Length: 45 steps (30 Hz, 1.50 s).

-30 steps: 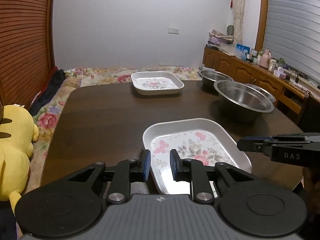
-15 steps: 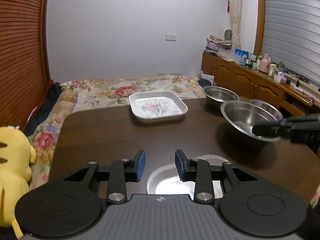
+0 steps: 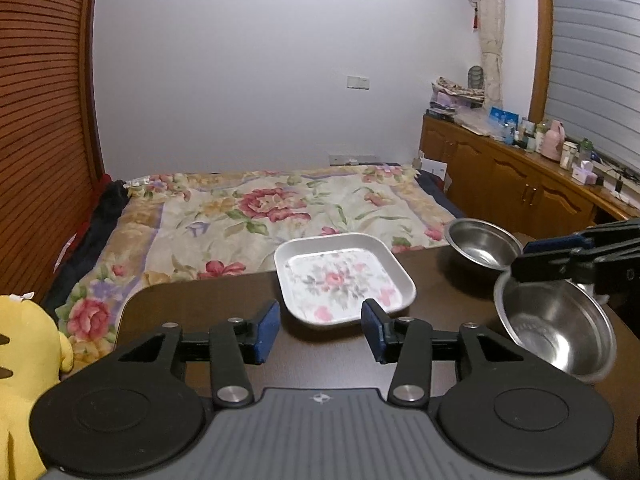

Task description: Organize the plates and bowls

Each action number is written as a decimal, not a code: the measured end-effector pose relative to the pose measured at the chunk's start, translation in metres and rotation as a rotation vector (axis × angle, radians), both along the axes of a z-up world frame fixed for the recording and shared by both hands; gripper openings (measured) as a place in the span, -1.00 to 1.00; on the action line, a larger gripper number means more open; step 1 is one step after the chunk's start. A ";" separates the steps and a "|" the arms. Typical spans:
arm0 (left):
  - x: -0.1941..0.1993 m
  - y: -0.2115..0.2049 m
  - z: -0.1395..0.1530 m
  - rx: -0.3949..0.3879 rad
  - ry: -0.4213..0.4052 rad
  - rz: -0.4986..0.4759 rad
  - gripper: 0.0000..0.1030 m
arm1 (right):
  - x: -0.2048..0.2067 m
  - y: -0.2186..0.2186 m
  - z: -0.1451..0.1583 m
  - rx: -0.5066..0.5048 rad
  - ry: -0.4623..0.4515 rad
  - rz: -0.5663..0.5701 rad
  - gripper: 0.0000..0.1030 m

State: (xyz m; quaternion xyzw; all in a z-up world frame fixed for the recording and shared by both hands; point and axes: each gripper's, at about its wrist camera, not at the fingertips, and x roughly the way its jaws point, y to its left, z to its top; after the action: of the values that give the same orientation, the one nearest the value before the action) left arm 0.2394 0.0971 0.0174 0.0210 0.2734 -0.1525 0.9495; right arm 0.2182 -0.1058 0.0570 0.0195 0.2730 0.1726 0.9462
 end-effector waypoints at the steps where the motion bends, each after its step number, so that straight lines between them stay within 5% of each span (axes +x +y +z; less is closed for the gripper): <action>1: 0.006 -0.001 -0.001 -0.003 0.005 0.002 -0.06 | 0.007 0.000 0.000 -0.004 0.010 0.007 -0.18; 20: 0.100 0.002 -0.043 -0.039 0.133 0.016 -0.21 | 0.138 0.004 -0.039 -0.033 0.253 0.027 -0.19; 35: 0.122 -0.001 -0.063 -0.050 0.194 0.026 -0.51 | 0.177 0.004 -0.060 -0.076 0.337 0.028 -0.24; 45: 0.126 -0.005 -0.072 -0.041 0.220 0.023 -0.74 | 0.189 0.005 -0.069 -0.087 0.386 0.024 -0.48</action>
State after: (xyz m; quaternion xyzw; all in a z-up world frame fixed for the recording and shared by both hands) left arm 0.3652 0.0925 -0.0549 -0.0183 0.3730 -0.1484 0.9157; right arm 0.4069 -0.1003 -0.0125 0.0082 0.4568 0.1648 0.8741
